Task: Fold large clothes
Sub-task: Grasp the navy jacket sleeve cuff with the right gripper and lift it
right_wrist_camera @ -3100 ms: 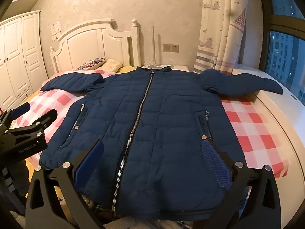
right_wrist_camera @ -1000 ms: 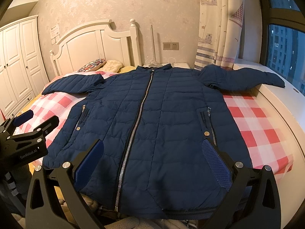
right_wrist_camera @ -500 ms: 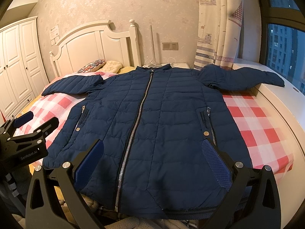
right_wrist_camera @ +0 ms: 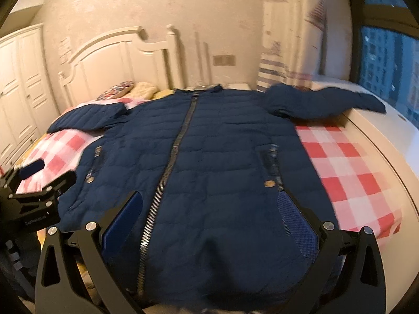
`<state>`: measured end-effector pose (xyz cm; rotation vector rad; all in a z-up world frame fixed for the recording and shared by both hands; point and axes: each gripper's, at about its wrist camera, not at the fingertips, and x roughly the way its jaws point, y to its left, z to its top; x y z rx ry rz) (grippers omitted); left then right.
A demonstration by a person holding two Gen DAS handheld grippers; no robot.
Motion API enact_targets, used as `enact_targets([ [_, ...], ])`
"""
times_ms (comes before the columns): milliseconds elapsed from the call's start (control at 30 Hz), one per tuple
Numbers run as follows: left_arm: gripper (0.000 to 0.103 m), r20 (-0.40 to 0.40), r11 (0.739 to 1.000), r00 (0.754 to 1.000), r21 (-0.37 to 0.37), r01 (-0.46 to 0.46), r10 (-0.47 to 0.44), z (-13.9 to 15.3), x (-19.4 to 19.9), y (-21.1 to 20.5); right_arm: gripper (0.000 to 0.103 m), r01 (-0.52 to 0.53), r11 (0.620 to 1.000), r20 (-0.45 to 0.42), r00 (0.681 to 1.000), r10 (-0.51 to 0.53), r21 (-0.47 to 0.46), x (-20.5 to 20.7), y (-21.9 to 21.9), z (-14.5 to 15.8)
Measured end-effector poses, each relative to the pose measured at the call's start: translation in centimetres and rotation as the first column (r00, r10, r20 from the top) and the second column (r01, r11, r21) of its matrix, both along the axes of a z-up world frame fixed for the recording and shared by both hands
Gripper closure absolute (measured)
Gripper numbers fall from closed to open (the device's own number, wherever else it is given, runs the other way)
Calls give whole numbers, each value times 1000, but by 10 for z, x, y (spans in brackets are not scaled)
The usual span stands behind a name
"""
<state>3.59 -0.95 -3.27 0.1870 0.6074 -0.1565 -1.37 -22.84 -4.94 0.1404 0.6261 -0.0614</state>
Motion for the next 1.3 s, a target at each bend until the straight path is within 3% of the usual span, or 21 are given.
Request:
enact_targets([
  [167,2,-106,997,994,75,-1,9,-18,91,-15,4,138,983,-29,990,-135,125,40,-79,-2],
  [333,2,-153,990,984,124,-67,86,-31,188,-26,4,320,916,-76,947,-311,241,95,-173,-15],
  [467,2,-189,988,974,115,-105,126,-42,245,-25,4,409,874,-89,912,-400,262,140,-227,-19],
  [567,2,-204,986,967,104,-131,150,-58,265,-20,4,456,851,-88,889,-449,261,173,-258,-22],
  [633,2,-288,988,945,79,-134,151,-81,275,-13,4,480,836,-98,876,-472,266,194,-277,-27],
  [767,2,-340,988,932,-35,-149,129,-83,283,5,4,518,816,-136,855,-500,258,236,-308,-39],
  [933,2,-352,985,924,-26,-171,151,-84,289,3,4,588,763,-180,809,-560,267,266,-346,-52],
  [967,2,-357,985,922,-27,-171,151,-85,293,3,6,603,751,-188,797,-574,268,268,-351,-55],
  [1033,2,-356,985,922,-27,-170,149,-85,296,4,22,591,735,-177,804,-567,332,268,-358,-59],
  [1067,2,-355,985,923,-26,-170,150,-85,294,1,41,564,747,-158,823,-546,352,269,-356,-57],
  [1167,2,-352,985,924,-27,-170,150,-85,291,0,60,487,825,-23,865,-502,286,268,-325,-34],
  [1300,2,-349,985,925,-26,-170,150,-85,289,1,62,299,933,143,933,-330,199,271,-258,8],
])
